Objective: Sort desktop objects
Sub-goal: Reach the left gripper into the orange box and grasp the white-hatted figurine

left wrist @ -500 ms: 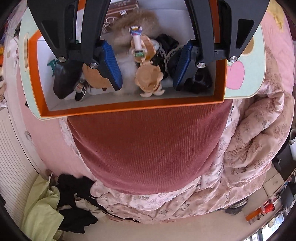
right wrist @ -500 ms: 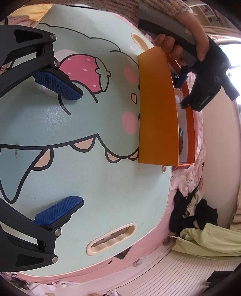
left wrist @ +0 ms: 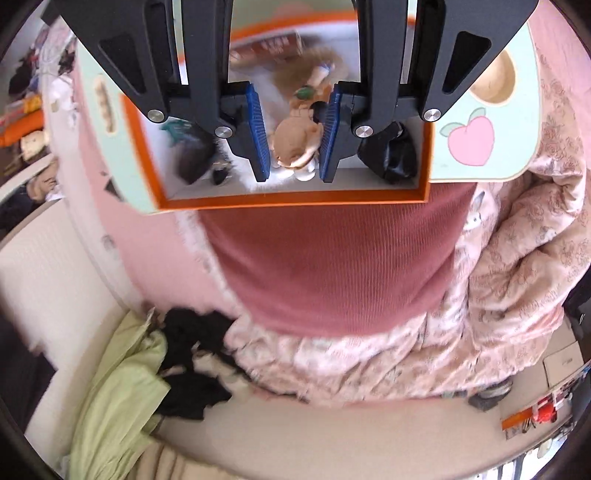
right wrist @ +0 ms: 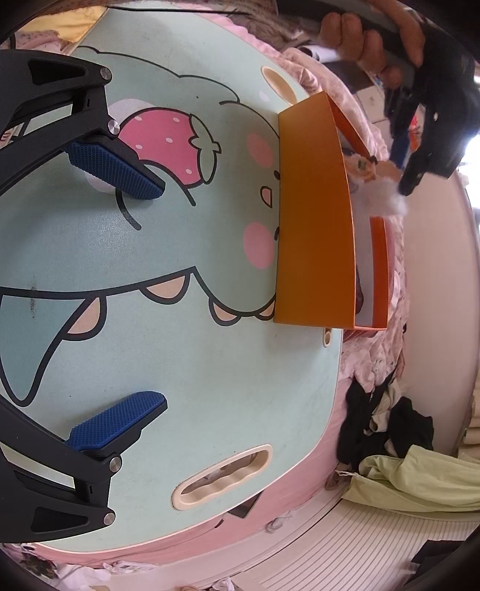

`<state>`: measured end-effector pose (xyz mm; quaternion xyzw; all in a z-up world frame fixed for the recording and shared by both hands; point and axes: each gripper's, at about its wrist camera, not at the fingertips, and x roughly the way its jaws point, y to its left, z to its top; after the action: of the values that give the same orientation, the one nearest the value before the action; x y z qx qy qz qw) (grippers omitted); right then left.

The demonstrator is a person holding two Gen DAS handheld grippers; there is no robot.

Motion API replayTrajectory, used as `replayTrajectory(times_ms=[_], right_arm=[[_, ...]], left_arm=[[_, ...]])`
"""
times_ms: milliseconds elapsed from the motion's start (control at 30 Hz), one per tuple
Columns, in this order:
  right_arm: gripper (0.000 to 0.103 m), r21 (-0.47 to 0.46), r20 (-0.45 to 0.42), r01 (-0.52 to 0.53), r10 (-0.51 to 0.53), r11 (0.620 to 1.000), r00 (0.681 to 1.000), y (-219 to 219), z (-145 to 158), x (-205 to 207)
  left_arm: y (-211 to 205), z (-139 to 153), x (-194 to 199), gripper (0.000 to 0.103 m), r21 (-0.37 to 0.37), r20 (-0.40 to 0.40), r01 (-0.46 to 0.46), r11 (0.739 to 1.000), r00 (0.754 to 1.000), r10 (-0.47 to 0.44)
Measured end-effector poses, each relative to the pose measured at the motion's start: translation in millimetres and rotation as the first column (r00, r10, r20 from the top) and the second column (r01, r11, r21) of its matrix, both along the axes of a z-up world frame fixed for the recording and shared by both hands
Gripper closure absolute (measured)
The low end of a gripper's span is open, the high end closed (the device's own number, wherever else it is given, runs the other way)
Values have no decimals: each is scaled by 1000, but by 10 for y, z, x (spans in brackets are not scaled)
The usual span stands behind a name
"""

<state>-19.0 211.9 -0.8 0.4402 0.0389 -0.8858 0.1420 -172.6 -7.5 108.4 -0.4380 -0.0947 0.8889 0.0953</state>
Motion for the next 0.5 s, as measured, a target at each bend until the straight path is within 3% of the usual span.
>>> replayTrajectory(times_ms=[33,133,233,367,500], right_arm=[[0,0,0,0,0,1000,1000,0,0,0],[0,-1,0,0,0,1000,1000,-2,1,1],[0,0,0,-1,1,1000,1000,-6,3,2],[0,-1,0,-1,1,1000,1000,-6,7,3],[0,-1,0,-2,2,1000,1000,-24,18,2]], left_arm=[[-10,135,130,103,22,-42,20,1000,999,-19],[-8,426,392,102,47,-129,65,997,990,-58],[42,578,546,102,23,-181,92,995,980,-86],[112,440,398,99,-5,-111,95,996,989,-94],[90,-36,150,80,25,70,82,996,994,-83]])
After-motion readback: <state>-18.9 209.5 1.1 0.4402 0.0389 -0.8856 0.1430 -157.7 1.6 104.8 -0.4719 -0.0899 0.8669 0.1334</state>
